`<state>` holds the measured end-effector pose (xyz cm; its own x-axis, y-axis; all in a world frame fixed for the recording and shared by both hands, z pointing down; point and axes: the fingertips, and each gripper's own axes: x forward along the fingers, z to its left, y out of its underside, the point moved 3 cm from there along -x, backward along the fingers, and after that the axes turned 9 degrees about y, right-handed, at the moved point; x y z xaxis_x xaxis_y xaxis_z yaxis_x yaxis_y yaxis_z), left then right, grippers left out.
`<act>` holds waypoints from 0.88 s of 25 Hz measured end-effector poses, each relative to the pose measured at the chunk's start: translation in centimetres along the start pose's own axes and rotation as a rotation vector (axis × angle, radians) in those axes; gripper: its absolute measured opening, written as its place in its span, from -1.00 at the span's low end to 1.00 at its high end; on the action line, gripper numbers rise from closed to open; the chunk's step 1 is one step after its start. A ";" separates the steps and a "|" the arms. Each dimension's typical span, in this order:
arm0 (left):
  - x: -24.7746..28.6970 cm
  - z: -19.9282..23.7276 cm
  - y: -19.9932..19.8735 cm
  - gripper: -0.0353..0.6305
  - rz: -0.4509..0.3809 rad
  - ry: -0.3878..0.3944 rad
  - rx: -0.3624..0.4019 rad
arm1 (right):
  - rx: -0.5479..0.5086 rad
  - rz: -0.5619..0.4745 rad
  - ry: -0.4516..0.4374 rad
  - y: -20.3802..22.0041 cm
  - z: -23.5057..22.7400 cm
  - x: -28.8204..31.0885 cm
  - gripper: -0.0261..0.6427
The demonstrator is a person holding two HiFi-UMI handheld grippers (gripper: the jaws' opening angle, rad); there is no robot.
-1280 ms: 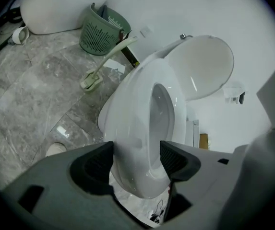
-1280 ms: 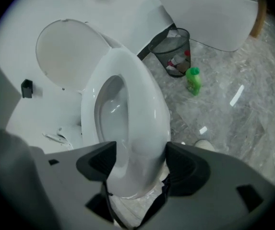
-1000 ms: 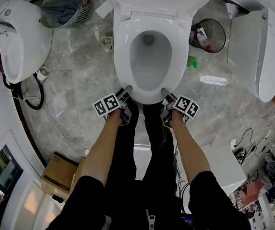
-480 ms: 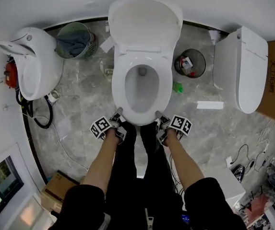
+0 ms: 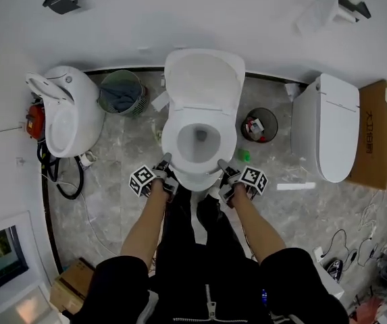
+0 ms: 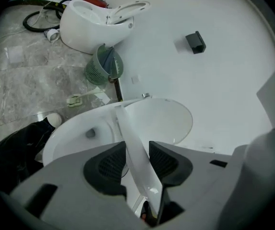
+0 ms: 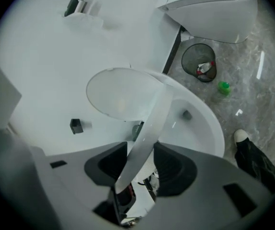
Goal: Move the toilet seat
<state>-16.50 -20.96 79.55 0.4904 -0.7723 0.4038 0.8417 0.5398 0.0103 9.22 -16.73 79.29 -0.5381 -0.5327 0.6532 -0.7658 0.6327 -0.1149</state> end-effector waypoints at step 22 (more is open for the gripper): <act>14.3 -16.1 -9.2 -0.46 0.056 0.315 -0.164 | 0.255 -0.370 -0.225 -15.2 17.3 3.8 -0.32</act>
<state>-13.58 -42.40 70.51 0.5611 -0.8220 0.0974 0.8240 0.5433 -0.1609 12.73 -38.16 70.58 -0.2557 -0.8212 0.5102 -0.9661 0.2362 -0.1040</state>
